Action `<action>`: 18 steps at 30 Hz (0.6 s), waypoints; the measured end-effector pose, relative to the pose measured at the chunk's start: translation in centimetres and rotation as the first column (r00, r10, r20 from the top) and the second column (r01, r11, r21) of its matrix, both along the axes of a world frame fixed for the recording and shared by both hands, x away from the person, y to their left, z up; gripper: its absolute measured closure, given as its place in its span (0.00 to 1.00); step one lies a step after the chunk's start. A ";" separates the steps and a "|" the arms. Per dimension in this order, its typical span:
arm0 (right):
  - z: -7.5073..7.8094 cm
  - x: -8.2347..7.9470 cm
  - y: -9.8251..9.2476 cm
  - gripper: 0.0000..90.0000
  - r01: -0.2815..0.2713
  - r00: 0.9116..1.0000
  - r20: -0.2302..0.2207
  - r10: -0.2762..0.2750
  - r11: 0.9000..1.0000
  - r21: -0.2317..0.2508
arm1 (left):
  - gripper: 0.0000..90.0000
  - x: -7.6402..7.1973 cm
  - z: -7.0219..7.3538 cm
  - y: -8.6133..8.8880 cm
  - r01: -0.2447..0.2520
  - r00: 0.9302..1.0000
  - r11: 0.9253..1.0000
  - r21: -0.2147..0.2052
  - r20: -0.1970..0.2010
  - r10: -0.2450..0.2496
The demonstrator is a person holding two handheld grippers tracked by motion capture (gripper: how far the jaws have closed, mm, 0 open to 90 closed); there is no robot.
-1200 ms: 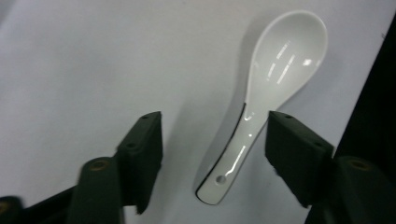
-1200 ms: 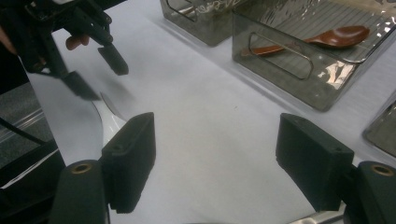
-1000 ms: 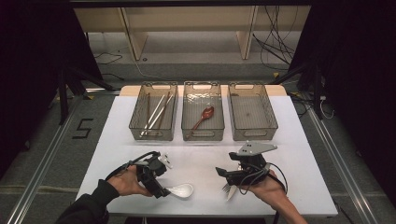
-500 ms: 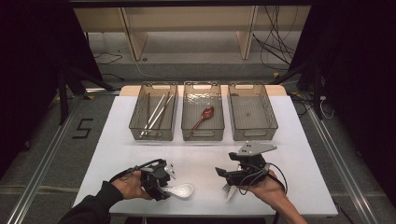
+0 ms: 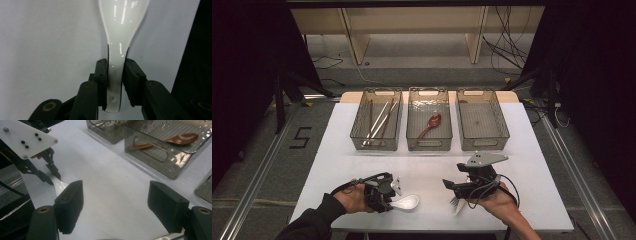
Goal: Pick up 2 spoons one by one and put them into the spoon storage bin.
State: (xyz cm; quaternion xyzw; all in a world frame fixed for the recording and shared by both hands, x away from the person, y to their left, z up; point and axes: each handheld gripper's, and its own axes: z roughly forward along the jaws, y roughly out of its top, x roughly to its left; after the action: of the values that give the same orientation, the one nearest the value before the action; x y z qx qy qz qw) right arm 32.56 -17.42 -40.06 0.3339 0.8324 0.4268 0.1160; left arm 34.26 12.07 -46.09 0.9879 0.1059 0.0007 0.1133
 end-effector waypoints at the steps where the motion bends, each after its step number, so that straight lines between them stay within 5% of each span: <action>1: 0.0 0.0 0.0 0.33 0.000 1.000 0.000 0.000 1.000 -0.001 | 0.83 0.0 0.0 0.0 -0.001 1.000 1.000 0.001 0.000 0.001; 18: 0.0 0.1 0.0 0.33 0.003 1.000 -0.002 -0.003 1.000 0.001 | 0.84 0.4 0.0 0.2 -0.044 0.998 0.999 -0.013 -0.036 0.044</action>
State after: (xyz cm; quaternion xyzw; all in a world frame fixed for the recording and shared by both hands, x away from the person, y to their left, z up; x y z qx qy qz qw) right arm 32.62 -17.45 -40.09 0.3353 0.8319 0.4267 0.1158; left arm 34.65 12.30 -46.05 0.9844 0.1296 -0.0151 0.1183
